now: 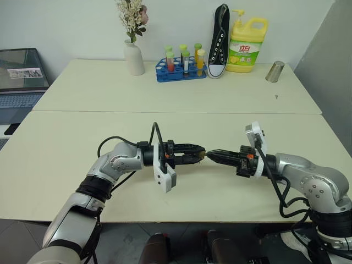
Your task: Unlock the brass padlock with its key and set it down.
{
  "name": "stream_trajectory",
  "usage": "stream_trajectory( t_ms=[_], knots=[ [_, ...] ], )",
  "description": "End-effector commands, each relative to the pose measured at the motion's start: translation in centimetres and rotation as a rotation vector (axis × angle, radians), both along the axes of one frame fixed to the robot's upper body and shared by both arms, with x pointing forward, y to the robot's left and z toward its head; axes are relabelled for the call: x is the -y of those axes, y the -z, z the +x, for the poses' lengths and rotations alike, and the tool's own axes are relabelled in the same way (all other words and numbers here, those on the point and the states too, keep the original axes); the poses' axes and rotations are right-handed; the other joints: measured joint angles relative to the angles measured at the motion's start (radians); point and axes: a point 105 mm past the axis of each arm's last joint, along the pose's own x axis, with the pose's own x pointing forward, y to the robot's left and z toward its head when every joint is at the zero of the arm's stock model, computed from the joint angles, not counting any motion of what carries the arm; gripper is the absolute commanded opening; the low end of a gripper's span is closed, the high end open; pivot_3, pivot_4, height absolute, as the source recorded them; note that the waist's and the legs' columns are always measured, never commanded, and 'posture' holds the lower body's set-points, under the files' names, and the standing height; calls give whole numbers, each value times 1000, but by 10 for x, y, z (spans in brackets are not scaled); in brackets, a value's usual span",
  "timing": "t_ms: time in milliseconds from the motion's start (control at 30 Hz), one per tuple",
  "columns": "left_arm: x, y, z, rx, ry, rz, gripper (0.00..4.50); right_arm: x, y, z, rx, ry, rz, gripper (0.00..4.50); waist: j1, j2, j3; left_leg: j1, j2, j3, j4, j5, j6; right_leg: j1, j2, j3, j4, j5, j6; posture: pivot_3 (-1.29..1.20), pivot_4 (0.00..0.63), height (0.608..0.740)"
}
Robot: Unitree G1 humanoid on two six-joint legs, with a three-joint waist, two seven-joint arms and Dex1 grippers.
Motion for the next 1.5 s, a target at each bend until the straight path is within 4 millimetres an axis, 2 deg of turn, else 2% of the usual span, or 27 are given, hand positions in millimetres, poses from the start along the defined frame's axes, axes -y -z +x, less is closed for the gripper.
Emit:
stream_trajectory(
  t_ms=[33,200,333,667,867,1100,1233,1333,1500],
  knots=[
    [2,-11,-1,42,8,-26,976,-1,-10,-5,14,-49,10,0,0,0,0,0,0,0,0,0,0,0,0,0,0,0,0,0,150,740],
    [2,-11,-2,51,7,-25,976,0,-6,-9,-53,-67,-3,0,0,0,0,0,0,0,0,0,0,0,0,0,0,0,0,0,150,740],
    [3,-10,-4,76,21,-11,976,-1,-2,-7,-190,-45,-3,0,0,0,0,0,0,0,0,0,0,0,0,0,0,0,0,0,150,740],
    [5,-8,-6,110,33,-8,976,2,-10,8,-432,-10,91,0,-1,0,0,-1,0,0,0,0,0,0,-1,1,0,0,0,0,150,740],
    [5,-5,-7,118,31,-7,976,1,-14,13,-506,-8,123,0,-2,0,0,-1,0,0,-1,0,0,0,-1,1,0,0,0,0,150,740],
    [3,-4,-6,106,17,-15,976,-2,-15,11,-447,8,59,0,-2,0,0,-1,0,0,-1,0,0,-1,-1,1,0,0,0,0,150,740],
    [2,-5,-3,97,0,-23,976,-1,-13,9,-400,29,45,928,-2,0,0,-1,0,0,-1,0,0,-1,-1,1,0,0,0,0,150,740],
    [1,-6,-2,91,-8,-28,976,2,-12,9,-391,47,39,2036,-2,0,0,-1,0,0,-1,0,0,-1,-1,1,0,0,0,0,150,740],
    [-1,-6,3,35,-47,-60,976,15,-14,1,-229,57,-22,3930,-1,0,0,-2,0,0,-1,0,0,-1,-2,0,-1,0,0,0,150,740]
  ],
)
